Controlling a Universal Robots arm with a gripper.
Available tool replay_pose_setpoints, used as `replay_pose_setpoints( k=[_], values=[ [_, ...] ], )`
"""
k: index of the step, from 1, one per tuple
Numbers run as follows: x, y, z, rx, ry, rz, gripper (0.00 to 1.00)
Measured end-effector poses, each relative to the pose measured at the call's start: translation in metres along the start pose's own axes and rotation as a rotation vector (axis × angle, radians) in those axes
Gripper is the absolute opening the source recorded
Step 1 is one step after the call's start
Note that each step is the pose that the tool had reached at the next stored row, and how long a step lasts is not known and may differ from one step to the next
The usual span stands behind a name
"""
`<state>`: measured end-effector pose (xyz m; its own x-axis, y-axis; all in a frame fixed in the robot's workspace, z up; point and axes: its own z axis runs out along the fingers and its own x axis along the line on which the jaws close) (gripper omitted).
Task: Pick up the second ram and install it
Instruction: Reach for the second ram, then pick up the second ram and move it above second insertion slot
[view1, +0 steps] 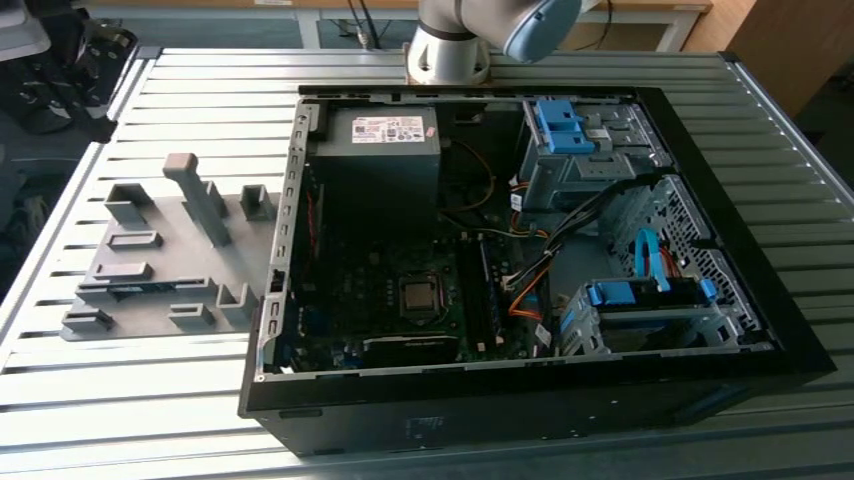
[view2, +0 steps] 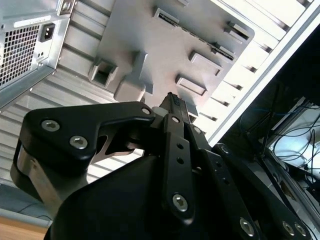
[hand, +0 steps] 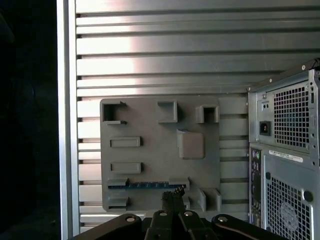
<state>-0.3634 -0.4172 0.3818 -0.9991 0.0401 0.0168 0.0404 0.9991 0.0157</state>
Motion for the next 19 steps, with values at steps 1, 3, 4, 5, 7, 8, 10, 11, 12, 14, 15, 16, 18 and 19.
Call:
replay_pose_setpoints(
  k=[1,3,4,5,7,8,10,11,12,14,15,16,18,19],
  values=[
    [0.0014,-0.0009,0.0002,-0.0001,-0.0004,-0.001,0.11],
    [0.0048,-0.0023,0.0005,-0.0001,-0.0013,-0.003,0.11],
    [0.0071,-0.0028,0.0007,-0.0002,-0.0018,-0.004,0.11],
    [0.0099,-0.0032,0.0007,-0.0001,-0.0023,-0.005,0.11],
    [0.0160,-0.0038,0.0008,-0.0001,-0.0030,-0.005,0.11],
    [0.0187,-0.0042,0.0009,0.0000,-0.0032,-0.005,0.11],
    [0.0231,-0.0046,0.0013,-0.0001,-0.0034,-0.007,0.11],
    [0.0250,-0.0047,0.0014,-0.0001,-0.0034,-0.007,0.11],
    [0.0264,-0.0049,0.0014,0.0000,-0.0033,-0.007,0.11],
    [0.0276,-0.0051,0.0014,0.0000,-0.0032,-0.008,0.11],
    [0.0275,-0.0051,0.0014,0.0000,-0.0033,-0.008,0.11],
    [0.0275,-0.0051,0.0014,0.0000,-0.0032,-0.008,0.11],
    [0.0279,-0.0051,0.0015,-0.0001,-0.0034,-0.008,0.11],
    [0.0279,-0.0051,0.0015,-0.0001,-0.0033,-0.008,0.11]
  ],
)
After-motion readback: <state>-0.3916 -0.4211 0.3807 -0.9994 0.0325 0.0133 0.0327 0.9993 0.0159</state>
